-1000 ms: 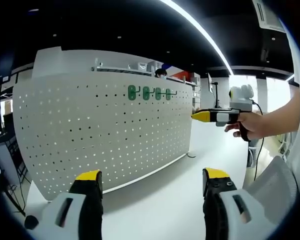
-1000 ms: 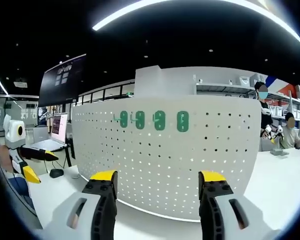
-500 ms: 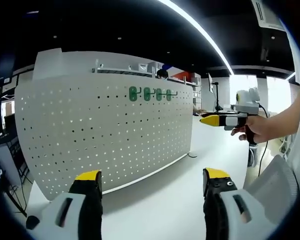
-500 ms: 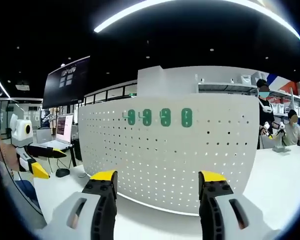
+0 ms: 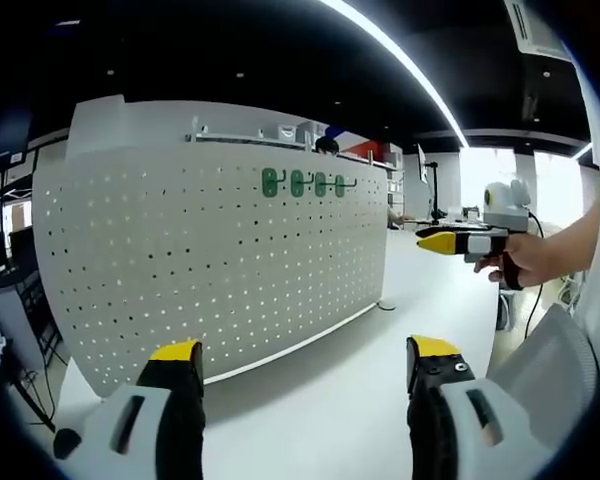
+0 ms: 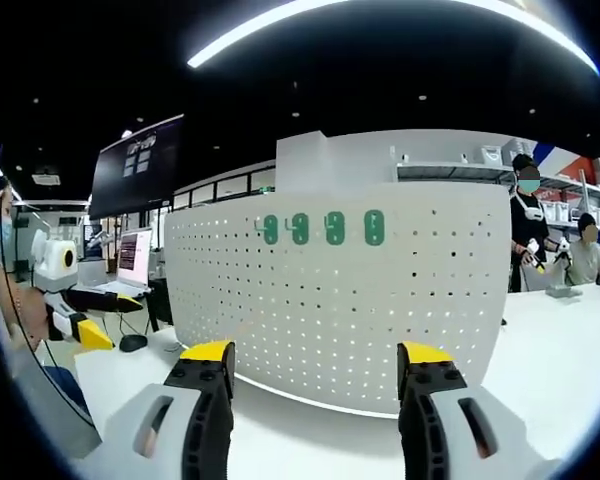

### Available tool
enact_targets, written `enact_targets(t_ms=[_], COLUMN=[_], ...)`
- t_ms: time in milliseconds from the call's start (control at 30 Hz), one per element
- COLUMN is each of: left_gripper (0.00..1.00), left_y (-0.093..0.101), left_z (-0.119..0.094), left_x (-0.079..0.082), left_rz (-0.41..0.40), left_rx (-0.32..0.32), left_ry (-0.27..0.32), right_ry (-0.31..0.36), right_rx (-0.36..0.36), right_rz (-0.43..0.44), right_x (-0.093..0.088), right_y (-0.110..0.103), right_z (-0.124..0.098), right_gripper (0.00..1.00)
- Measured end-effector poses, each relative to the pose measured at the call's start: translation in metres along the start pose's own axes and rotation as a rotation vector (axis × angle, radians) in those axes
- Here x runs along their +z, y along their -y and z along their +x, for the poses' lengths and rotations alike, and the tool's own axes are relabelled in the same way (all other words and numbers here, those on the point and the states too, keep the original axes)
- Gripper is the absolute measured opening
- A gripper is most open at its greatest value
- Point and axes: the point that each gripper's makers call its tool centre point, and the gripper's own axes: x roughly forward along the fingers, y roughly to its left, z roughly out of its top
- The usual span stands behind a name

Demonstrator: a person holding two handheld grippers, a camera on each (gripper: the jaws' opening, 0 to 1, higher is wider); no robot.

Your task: Insert the hook assembly into the mounting plate slot until the hook locks in place.

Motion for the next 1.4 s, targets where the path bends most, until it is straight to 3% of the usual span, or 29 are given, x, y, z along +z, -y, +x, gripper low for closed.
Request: enact_targets(t_ms=[700, 1400], left_gripper=[0.88, 0.96], left_y=[-0.004, -0.007], left_z=[-0.014, -0.031], left_x=[-0.014, -0.032], left_rz=[0.038, 0.027], left_rx=[0.01, 0.04], left_ry=[-0.012, -0.008], right_ry=[-0.008, -0.04], right_rx=[0.014, 0.006], right_rz=[0.013, 0.048], right_x=[-0.012, -0.037], right_y=[-0.005, -0.008], right_z=[-0.024, -0.051], right_gripper=[0.65, 0.67])
